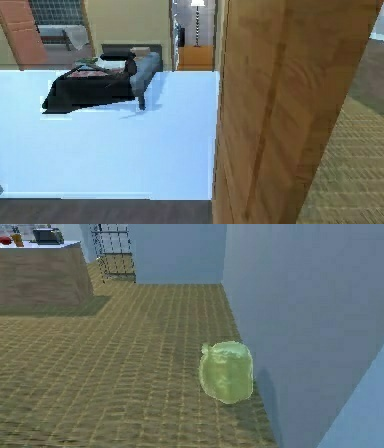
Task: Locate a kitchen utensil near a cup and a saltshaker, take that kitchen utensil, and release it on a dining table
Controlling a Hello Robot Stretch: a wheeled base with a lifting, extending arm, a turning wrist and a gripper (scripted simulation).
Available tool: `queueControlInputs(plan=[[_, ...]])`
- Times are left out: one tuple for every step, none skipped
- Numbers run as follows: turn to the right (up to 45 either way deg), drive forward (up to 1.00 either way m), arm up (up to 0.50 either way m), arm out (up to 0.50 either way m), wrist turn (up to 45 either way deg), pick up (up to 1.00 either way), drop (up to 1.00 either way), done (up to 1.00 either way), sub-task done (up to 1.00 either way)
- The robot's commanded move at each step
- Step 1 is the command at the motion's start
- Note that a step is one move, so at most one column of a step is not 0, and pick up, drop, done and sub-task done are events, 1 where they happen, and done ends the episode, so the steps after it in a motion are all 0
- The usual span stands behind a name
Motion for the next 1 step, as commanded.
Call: queueControlInputs(plan=[[-45.0,0.00,0.00,0.00,0.0,0.00,0.00,0.00,0.00]])
